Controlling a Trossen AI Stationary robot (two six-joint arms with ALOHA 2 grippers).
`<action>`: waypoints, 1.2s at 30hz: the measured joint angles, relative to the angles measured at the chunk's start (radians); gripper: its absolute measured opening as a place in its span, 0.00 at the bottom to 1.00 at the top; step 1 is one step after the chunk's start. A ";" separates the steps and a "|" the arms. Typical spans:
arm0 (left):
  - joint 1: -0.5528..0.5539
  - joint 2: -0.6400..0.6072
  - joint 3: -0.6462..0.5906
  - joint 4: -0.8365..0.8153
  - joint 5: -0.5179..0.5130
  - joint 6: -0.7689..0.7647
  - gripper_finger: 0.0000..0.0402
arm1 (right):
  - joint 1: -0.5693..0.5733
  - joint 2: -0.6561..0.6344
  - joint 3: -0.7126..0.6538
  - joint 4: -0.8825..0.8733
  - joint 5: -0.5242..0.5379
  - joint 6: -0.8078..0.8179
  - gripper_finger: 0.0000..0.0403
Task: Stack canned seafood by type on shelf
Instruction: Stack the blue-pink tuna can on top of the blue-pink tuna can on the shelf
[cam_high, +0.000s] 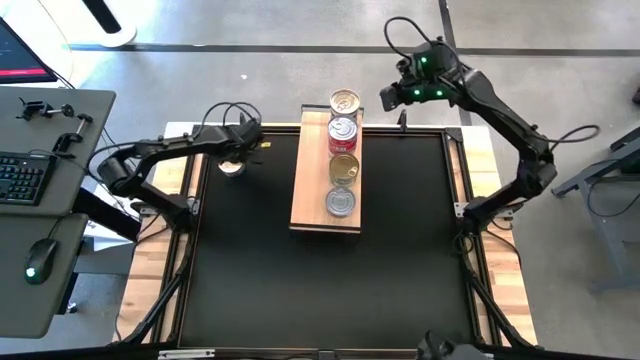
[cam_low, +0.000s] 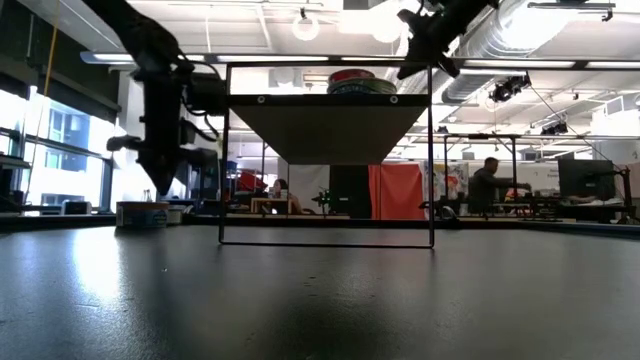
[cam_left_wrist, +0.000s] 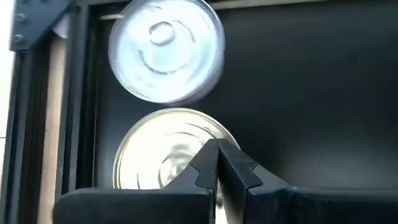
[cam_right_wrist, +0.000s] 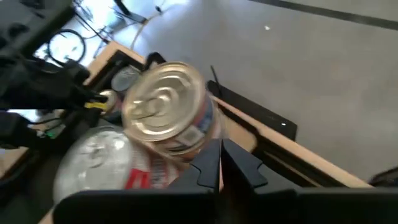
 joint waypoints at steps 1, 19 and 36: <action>-0.001 -0.009 -0.015 0.013 -0.021 -0.025 0.00 | 0.009 -0.005 0.000 0.000 0.000 0.008 0.02; -0.207 -0.036 -0.166 0.048 0.013 -0.212 0.00 | 0.200 -0.049 0.000 0.007 -0.006 -0.006 0.00; -1.139 -0.063 -0.170 0.056 0.116 -0.921 0.00 | 0.350 -0.117 0.000 0.031 -0.087 0.001 0.00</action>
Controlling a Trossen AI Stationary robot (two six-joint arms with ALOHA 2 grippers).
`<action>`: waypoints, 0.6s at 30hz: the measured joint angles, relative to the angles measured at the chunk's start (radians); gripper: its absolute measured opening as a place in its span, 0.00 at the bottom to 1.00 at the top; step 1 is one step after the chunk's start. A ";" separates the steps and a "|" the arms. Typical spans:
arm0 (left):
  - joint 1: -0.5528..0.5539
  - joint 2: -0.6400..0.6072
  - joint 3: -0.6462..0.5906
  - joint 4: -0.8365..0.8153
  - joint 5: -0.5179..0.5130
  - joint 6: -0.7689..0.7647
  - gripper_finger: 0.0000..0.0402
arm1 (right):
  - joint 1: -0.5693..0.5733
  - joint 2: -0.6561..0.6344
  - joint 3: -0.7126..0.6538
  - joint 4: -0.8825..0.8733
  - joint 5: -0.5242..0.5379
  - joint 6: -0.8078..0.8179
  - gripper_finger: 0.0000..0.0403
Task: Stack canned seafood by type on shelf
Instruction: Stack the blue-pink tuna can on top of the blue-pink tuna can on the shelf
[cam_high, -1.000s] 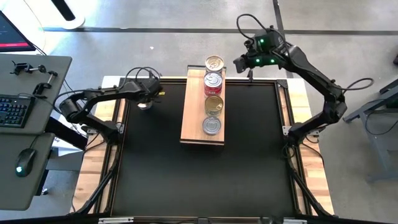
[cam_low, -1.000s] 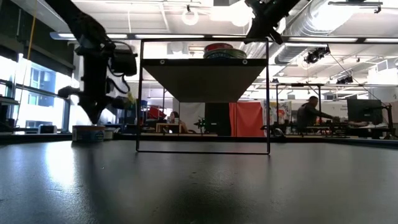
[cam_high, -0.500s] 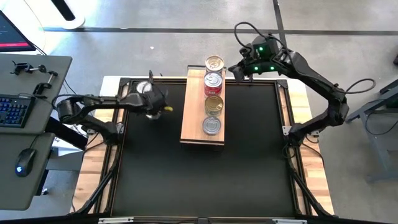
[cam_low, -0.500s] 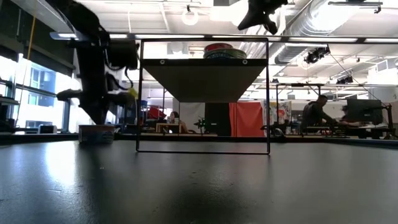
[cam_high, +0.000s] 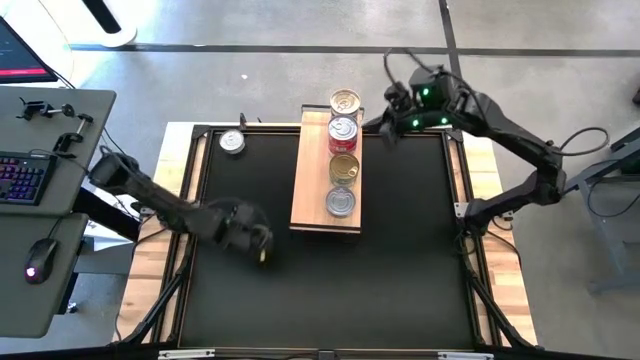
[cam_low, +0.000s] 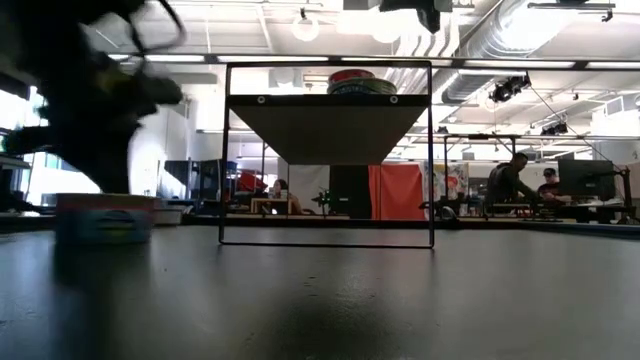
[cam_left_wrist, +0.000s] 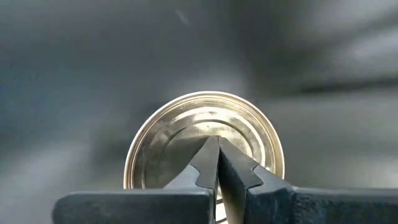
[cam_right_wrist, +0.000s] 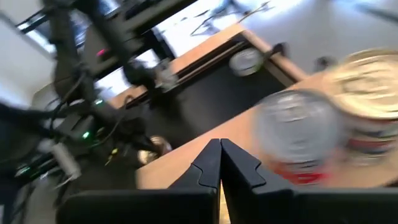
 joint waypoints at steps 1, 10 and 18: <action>-0.048 0.002 -0.001 0.024 -0.011 -0.025 0.00 | 0.036 0.001 0.000 0.000 0.004 0.013 0.00; -0.328 0.021 -0.007 0.290 -0.060 0.071 0.00 | 0.443 0.008 0.000 0.036 0.317 0.223 0.00; -0.406 0.176 -0.001 0.597 -0.109 0.254 0.00 | 0.787 0.075 0.000 0.059 0.594 0.557 0.00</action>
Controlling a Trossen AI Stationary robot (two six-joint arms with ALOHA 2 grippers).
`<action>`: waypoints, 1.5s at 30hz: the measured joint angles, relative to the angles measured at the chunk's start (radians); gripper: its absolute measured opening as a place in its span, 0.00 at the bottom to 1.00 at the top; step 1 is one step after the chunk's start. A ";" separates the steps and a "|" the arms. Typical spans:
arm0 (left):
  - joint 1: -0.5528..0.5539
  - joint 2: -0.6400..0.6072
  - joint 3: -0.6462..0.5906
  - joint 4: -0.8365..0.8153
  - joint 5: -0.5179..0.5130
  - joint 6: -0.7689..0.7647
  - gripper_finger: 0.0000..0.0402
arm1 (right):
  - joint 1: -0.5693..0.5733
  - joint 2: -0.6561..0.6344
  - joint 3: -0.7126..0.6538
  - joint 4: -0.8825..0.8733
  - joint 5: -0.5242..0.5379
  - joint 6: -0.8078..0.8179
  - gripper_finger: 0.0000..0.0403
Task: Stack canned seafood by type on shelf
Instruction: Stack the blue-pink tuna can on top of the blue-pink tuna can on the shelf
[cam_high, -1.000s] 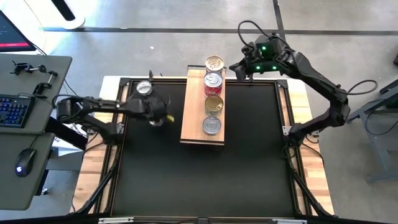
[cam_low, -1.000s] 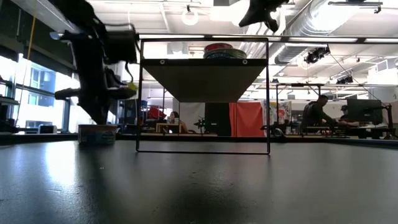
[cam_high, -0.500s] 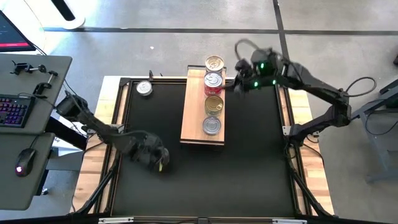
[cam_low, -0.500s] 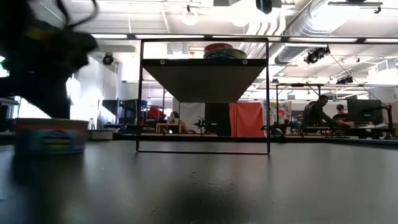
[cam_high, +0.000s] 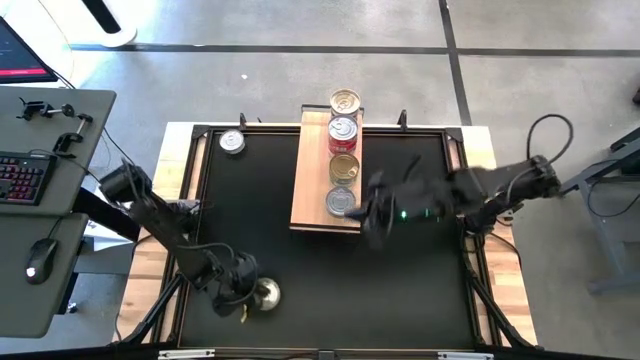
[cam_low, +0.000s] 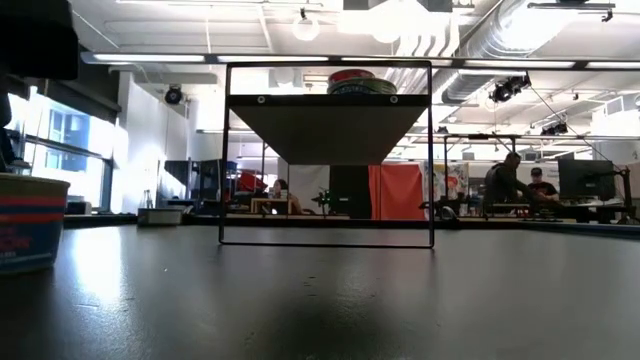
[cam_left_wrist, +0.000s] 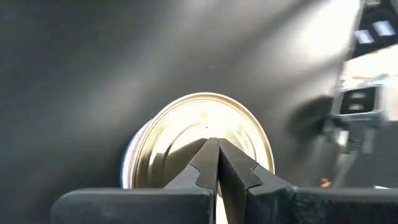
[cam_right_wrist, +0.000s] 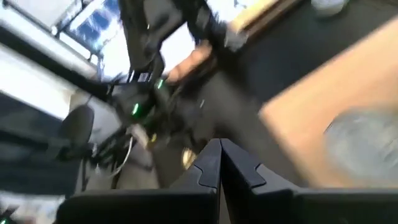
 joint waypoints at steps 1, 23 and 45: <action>0.003 0.026 0.000 0.059 -0.005 0.027 0.00 | 0.036 0.015 0.000 -0.012 0.002 0.035 0.00; 0.206 0.332 0.517 -0.003 0.080 0.910 0.00 | 0.274 0.520 -0.005 -0.088 -0.327 0.188 0.00; 0.087 0.371 0.464 -0.022 -0.241 0.874 0.00 | 0.233 0.536 -0.431 0.580 -0.267 0.141 0.00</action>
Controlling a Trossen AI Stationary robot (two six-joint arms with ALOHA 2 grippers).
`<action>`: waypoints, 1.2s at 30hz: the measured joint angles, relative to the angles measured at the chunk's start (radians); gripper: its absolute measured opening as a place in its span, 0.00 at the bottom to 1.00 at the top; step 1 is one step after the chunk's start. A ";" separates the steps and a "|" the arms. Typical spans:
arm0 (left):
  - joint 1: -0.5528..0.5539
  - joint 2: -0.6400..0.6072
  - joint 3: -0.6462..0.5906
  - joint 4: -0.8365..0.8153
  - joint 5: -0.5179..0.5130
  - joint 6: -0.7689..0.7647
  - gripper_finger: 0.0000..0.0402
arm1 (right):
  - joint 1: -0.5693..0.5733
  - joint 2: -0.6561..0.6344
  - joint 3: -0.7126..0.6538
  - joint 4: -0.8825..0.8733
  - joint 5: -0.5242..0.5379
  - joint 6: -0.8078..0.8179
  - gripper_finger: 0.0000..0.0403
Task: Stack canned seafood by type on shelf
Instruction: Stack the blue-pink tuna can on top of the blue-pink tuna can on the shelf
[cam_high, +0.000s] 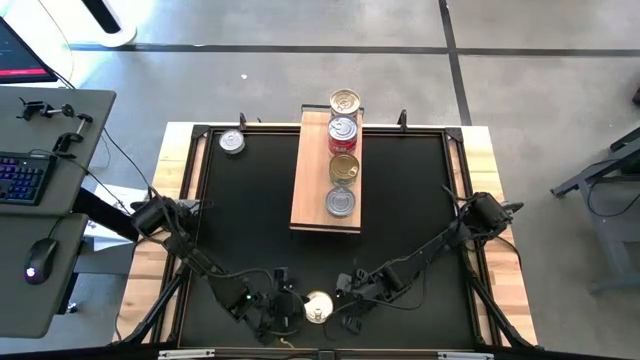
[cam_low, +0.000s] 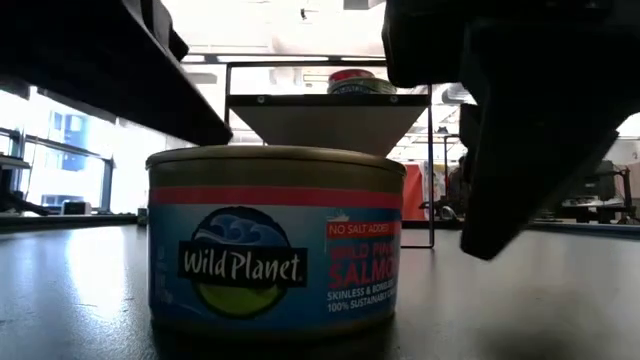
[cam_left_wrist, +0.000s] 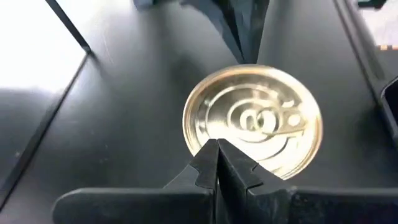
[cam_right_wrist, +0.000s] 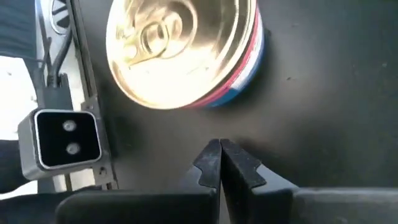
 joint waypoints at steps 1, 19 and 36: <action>0.005 0.002 0.000 -0.004 0.014 0.000 0.00 | -0.002 0.000 0.000 0.002 0.006 0.000 0.00; -0.020 0.064 0.003 0.073 0.035 -0.057 0.00 | -0.006 0.001 0.001 0.112 0.101 0.051 0.00; 0.002 0.086 0.002 0.019 0.033 -0.071 0.00 | -0.021 0.000 0.125 0.103 0.146 0.029 0.00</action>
